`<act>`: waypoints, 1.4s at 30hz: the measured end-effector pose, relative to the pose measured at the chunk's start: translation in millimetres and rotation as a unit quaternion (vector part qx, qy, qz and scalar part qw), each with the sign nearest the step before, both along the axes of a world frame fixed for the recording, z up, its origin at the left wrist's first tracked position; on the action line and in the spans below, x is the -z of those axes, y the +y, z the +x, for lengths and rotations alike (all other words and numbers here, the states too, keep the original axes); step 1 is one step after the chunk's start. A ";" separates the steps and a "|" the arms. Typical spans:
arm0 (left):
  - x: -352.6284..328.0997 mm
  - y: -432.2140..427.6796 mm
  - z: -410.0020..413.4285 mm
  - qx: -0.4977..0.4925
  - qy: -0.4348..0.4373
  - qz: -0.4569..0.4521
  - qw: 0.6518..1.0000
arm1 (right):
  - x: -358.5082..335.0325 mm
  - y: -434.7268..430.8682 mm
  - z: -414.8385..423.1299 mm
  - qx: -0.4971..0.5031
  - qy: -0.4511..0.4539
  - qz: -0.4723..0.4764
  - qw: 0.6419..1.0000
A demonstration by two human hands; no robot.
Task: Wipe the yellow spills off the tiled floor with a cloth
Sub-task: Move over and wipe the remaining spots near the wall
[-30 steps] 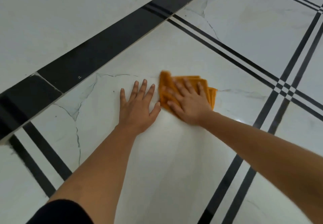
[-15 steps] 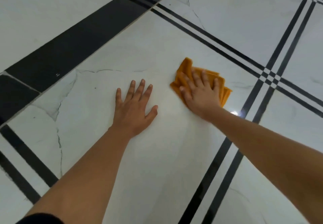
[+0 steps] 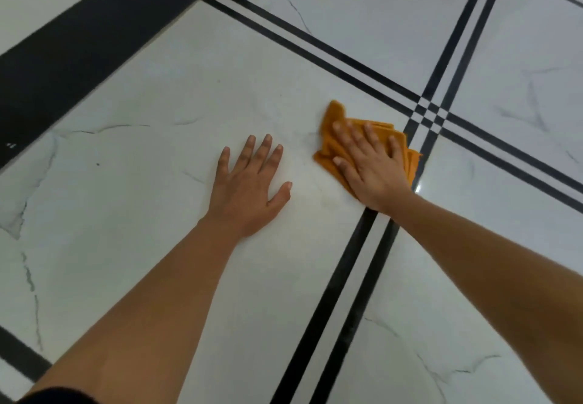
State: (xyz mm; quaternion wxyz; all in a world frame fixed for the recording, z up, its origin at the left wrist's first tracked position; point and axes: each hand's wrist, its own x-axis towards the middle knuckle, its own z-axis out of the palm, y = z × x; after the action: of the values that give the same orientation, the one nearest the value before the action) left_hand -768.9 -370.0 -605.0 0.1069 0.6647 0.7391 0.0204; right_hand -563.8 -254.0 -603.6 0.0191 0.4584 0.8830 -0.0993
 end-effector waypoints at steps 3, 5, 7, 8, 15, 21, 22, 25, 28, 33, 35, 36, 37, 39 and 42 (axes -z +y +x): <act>0.5 4.2 13.7 0.019 0.006 -0.002 1.000 | 1.5 -14.3 3.6 0.045 0.021 -0.003 0.999; 0.6 9.8 22.8 0.031 0.007 -0.003 0.999 | 1.6 -20.2 26.8 -0.099 -0.009 0.000 0.995; -0.2 13.8 29.4 0.038 0.004 -0.002 0.999 | -1.8 -3.4 43.8 -0.140 -0.033 -0.006 0.990; -1.2 14.5 34.2 0.043 0.001 -0.005 0.999 | -0.9 5.1 48.0 -0.084 -0.033 -0.003 0.996; -0.7 19.8 62.5 0.065 -0.002 -0.008 0.998 | 0.8 -30.1 70.5 -0.102 -0.046 0.007 0.994; 1.4 0.1 75.0 0.043 -0.019 -0.008 0.999 | 1.4 -23.6 85.5 0.182 0.002 -0.003 0.983; 0.6 -10.1 79.1 0.033 -0.024 -0.013 0.999 | 0.7 -38.6 81.9 0.214 0.000 -0.013 0.977; -0.6 -42.9 86.8 0.014 -0.022 -0.019 0.999 | -1.3 -96.0 78.8 0.138 -0.009 -0.014 0.990; -3.4 -83.4 96.6 0.023 -0.019 -0.034 0.999 | 2.9 -140.7 95.5 0.012 -0.016 0.012 1.000; -9.0 -124.4 113.7 0.028 -0.045 -0.062 0.997 | -2.2 -176.7 85.7 0.301 -0.003 -0.030 0.953; -11.3 -138.3 124.6 0.025 -0.056 -0.067 0.996 | -3.3 -215.2 91.7 0.151 -0.011 -0.033 0.988; -13.2 -147.0 132.0 0.019 -0.058 -0.073 0.995 | -4.2 -228.3 101.0 0.090 -0.019 -0.033 0.995; -14.2 -154.0 138.1 0.010 -0.062 -0.082 0.995 | -4.5 -232.9 107.2 0.082 -0.020 -0.037 0.996; -20.5 -172.0 151.5 -0.013 -0.075 -0.111 0.991 | -7.8 -233.9 110.3 0.213 -0.016 -0.075 0.974; -37.9 -194.3 166.0 -0.030 -0.090 -0.158 0.983 | -19.7 -249.9 110.3 0.291 -0.022 -0.157 0.943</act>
State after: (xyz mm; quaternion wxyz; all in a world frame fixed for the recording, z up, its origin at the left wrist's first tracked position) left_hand -602.9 -564.3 -567.2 0.2761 0.6126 0.7399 -0.0332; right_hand -453.5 -503.9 -583.9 0.0810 0.6889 0.6835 -0.2276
